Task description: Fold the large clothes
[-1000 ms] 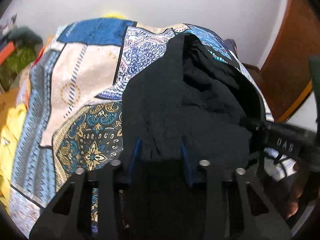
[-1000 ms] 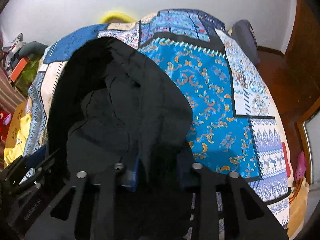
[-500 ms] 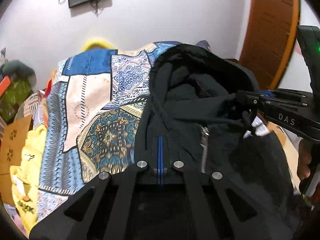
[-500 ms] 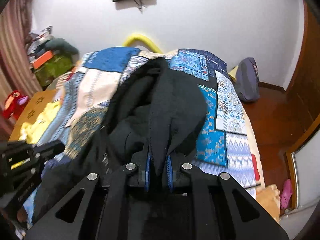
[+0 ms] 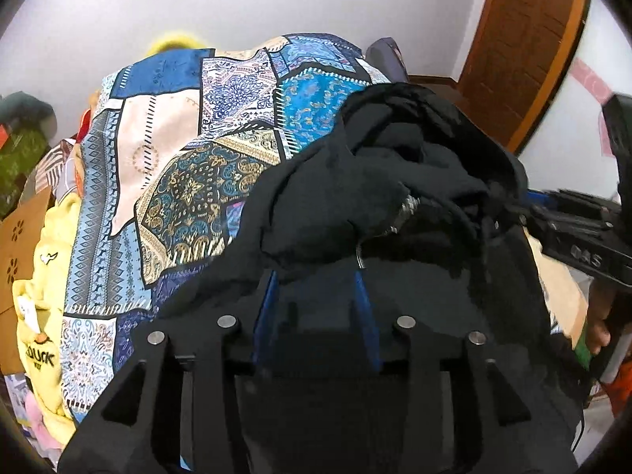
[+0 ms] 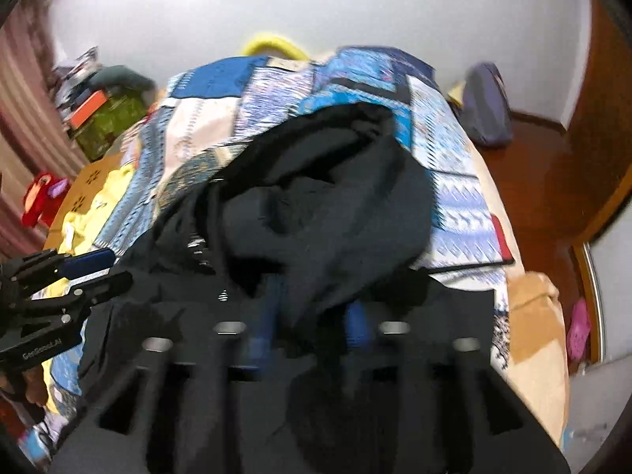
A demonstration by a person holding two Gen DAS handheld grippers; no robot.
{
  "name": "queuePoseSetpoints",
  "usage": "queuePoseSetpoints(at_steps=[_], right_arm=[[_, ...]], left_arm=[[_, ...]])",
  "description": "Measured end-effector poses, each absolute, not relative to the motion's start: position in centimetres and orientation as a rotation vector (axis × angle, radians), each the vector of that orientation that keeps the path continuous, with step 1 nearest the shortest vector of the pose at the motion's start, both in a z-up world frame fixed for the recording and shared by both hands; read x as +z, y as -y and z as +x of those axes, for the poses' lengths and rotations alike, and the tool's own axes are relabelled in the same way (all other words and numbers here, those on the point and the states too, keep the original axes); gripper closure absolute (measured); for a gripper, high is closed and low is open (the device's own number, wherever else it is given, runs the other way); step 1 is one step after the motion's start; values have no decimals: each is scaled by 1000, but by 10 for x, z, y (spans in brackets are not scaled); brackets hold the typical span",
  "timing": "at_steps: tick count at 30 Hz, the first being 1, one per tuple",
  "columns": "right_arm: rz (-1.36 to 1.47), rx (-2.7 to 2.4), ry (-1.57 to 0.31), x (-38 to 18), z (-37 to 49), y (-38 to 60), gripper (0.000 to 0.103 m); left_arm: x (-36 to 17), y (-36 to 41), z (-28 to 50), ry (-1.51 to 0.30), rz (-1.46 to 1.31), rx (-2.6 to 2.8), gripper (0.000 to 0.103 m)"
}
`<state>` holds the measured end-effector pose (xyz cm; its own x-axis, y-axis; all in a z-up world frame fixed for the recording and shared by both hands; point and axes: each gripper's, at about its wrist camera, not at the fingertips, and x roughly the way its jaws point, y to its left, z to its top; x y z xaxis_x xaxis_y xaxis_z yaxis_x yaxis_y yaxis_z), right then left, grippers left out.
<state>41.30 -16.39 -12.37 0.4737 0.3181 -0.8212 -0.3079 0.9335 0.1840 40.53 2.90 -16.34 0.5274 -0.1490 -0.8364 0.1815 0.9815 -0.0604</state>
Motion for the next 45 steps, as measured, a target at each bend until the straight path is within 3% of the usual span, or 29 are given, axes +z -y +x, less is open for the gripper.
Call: queuePoseSetpoints(at_steps=[3,8,19,21,23,25,26,28,29,40,45], right_arm=[[109,379,-1013,-122,424,184,38],[183,422,-1038,-125,445,193,37],[157,371,-1004,-124,489,188,35],[84,345,-1040,-136,501,180,35],[50,312,-1076,-152,513,176,35],[76,298,-1102,-164,522,177,35],[96,283,-1111,-167,525,179,42],[127,266,-1131,-171,530,180,70],[138,267,-1139,-170,531,180,89],[-58,420,-799,-59,420,136,95],[-79,446,-779,-63,358,136,95]], left_arm=[[-157,-29,427,-986,5,-198,61],[-147,-19,472,-935,8,-179,40],[-208,-4,577,-1065,8,-137,38],[-217,-7,582,-1069,-9,-140,44],[-223,-9,584,-1078,-23,-149,72],[-219,-9,577,-1017,-21,-149,86],[-214,-9,569,-971,-5,-139,90],[-204,-9,553,-908,32,-130,91],[-198,-9,543,-890,51,-128,92],[-151,-35,414,-838,106,-198,93],[-159,-40,354,-879,74,-211,93]])
